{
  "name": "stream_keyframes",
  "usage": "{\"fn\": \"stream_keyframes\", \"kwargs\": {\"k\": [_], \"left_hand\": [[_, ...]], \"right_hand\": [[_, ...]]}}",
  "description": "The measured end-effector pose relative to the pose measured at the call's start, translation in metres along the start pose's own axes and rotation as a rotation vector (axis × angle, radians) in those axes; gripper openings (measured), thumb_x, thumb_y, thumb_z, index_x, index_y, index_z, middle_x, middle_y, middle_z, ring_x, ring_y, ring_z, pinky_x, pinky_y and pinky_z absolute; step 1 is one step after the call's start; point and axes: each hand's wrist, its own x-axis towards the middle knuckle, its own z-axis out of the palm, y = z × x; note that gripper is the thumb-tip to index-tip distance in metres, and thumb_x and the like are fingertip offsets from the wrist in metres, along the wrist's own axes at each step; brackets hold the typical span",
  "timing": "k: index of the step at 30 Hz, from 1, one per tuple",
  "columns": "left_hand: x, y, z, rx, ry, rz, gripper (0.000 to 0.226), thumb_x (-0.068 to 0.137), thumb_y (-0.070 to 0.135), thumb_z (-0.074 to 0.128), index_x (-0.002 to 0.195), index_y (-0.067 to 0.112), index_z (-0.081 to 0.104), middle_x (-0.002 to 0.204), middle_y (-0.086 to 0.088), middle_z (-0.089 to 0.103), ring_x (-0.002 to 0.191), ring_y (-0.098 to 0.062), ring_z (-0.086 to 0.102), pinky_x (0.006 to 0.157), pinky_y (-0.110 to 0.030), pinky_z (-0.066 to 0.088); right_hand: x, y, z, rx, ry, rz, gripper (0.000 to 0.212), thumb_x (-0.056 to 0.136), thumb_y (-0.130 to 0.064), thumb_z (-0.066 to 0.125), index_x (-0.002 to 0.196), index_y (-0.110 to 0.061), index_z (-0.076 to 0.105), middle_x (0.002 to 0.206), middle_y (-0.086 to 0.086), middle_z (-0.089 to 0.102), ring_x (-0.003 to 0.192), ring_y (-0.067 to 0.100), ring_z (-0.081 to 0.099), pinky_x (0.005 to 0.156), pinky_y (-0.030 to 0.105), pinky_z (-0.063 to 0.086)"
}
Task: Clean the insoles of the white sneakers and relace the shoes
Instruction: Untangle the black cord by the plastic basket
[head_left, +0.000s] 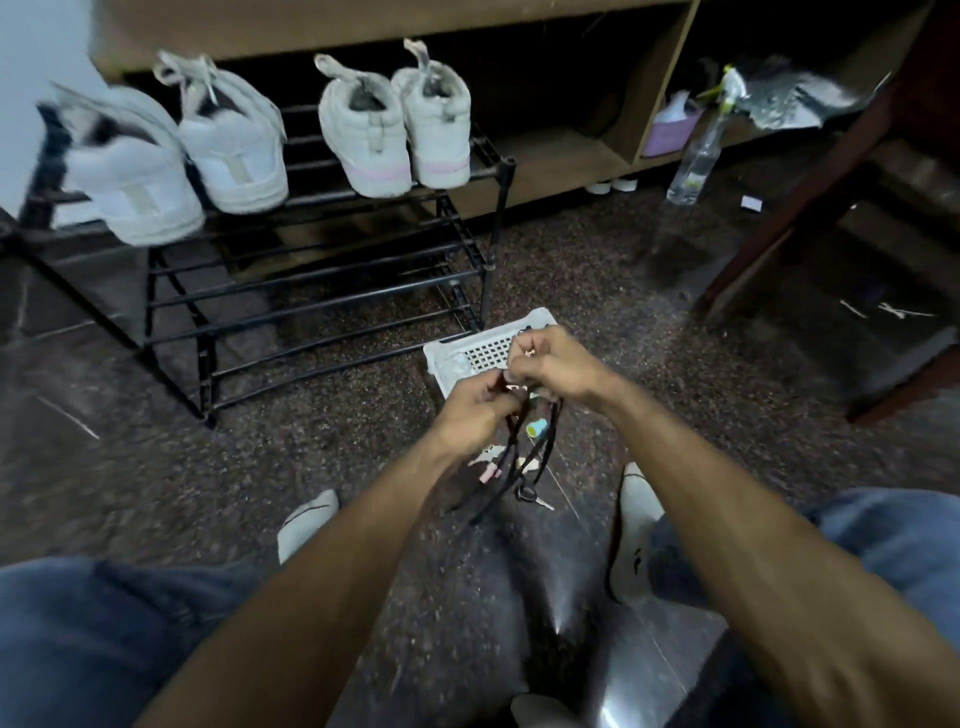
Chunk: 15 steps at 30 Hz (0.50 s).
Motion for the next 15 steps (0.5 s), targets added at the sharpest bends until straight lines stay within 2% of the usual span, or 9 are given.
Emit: {"fn": "stream_keyframes", "kwargs": {"k": [1, 3, 6, 9, 12, 15], "left_hand": [[-0.002, 0.007, -0.003, -0.020, 0.027, 0.003, 0.014, 0.095, 0.000, 0.054, 0.090, 0.010, 0.062, 0.070, 0.000, 0.067, 0.057, -0.003, 0.060, 0.052, -0.015, 0.043], [-0.005, 0.016, -0.012, -0.102, 0.100, 0.017, 0.018, 0.099, 0.009, 0.051, 0.085, 0.011, 0.062, 0.059, 0.000, 0.064, 0.050, -0.008, 0.056, 0.050, -0.021, 0.044], [-0.012, 0.030, -0.027, -0.175, 0.186, 0.018, 0.017, 0.099, 0.007, 0.050, 0.088, 0.007, 0.064, 0.060, -0.004, 0.062, 0.048, -0.008, 0.058, 0.050, -0.018, 0.048], [-0.019, 0.041, -0.042, -0.061, 0.262, 0.029, 0.013, 0.097, 0.006, 0.054, 0.089, 0.004, 0.065, 0.064, -0.007, 0.062, 0.043, -0.003, 0.055, 0.046, -0.013, 0.043], [-0.021, 0.040, -0.061, -0.006, 0.333, 0.018, 0.013, 0.096, 0.009, 0.057, 0.086, 0.008, 0.064, 0.056, -0.003, 0.063, 0.034, -0.007, 0.047, 0.038, -0.017, 0.038], [-0.023, 0.040, -0.071, 0.014, 0.367, -0.004, 0.014, 0.096, 0.011, 0.056, 0.087, 0.006, 0.065, 0.052, -0.001, 0.062, 0.033, -0.010, 0.046, 0.038, -0.019, 0.038]], "right_hand": [[0.001, -0.011, -0.004, -0.026, 0.019, -0.033, 0.026, 0.081, 0.004, 0.058, 0.062, -0.013, 0.053, 0.056, 0.005, 0.054, 0.042, 0.011, 0.042, 0.038, 0.020, 0.032], [0.000, -0.026, -0.012, -0.065, 0.058, -0.086, 0.020, 0.083, 0.001, 0.062, 0.067, -0.010, 0.057, 0.060, 0.007, 0.055, 0.043, 0.009, 0.045, 0.038, 0.022, 0.037], [-0.003, -0.030, -0.019, -0.120, 0.131, -0.146, 0.017, 0.084, -0.005, 0.067, 0.070, -0.009, 0.059, 0.052, -0.001, 0.053, 0.040, 0.007, 0.043, 0.038, 0.021, 0.037], [-0.006, -0.021, -0.021, -0.149, 0.221, -0.178, 0.014, 0.085, -0.013, 0.070, 0.075, -0.007, 0.063, 0.057, 0.003, 0.056, 0.047, 0.011, 0.045, 0.042, 0.023, 0.035], [-0.008, -0.016, -0.022, -0.086, 0.297, -0.166, 0.011, 0.084, -0.012, 0.072, 0.076, -0.012, 0.065, 0.061, 0.004, 0.057, 0.052, 0.010, 0.044, 0.048, 0.023, 0.035], [-0.013, -0.022, -0.019, 0.034, 0.316, -0.171, 0.012, 0.085, -0.008, 0.071, 0.075, -0.011, 0.065, 0.055, -0.001, 0.056, 0.048, 0.007, 0.042, 0.047, 0.020, 0.034]]}}
